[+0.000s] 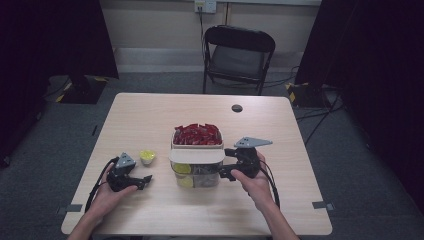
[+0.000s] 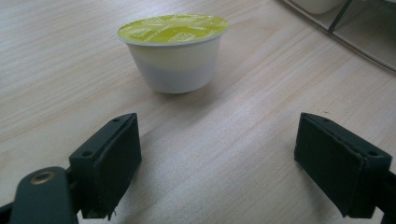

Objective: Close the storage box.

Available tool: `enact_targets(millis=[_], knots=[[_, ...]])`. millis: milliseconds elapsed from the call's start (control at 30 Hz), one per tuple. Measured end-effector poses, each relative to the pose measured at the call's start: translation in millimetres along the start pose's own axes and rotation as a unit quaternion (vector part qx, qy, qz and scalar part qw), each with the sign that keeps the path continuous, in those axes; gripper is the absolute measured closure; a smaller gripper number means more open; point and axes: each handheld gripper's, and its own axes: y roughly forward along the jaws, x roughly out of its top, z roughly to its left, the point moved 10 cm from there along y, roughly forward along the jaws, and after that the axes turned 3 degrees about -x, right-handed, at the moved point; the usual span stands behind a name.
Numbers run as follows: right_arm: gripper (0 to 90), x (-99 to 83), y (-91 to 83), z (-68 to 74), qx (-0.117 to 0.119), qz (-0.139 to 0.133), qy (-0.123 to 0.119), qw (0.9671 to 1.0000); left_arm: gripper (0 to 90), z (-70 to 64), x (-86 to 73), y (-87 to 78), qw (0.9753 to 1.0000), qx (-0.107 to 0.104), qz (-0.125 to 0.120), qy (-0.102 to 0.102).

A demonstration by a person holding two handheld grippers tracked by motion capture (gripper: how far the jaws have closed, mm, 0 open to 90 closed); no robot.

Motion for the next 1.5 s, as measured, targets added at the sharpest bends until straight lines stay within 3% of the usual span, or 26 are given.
enact_targets(millis=[267,467,567,800,1500], knots=[[16.2,-9.9,-2.9,3.0,0.000,0.003,0.004,1.0000,14.1,0.0,0.0,0.0,1.0000,0.000,0.000,0.000],[15.5,-19.4,-3.7,-2.9,-0.021,0.003,0.000,0.9998,14.1,0.0,0.0,0.0,1.0000,0.000,0.000,0.000],[15.5,-24.9,-2.6,-0.7,-0.020,0.009,-0.006,0.9997,14.1,0.2,0.0,0.1,1.0000,0.000,0.001,0.002],[15.5,-33.4,4.5,3.7,-0.006,0.019,0.007,0.9998,14.1,0.3,0.0,0.1,1.0000,-0.001,0.001,0.003],[15.2,-50.3,11.6,-1.2,-0.009,0.042,-0.001,0.9991,12.7,0.9,1.5,2.0,1.0000,-0.007,0.001,0.007]])
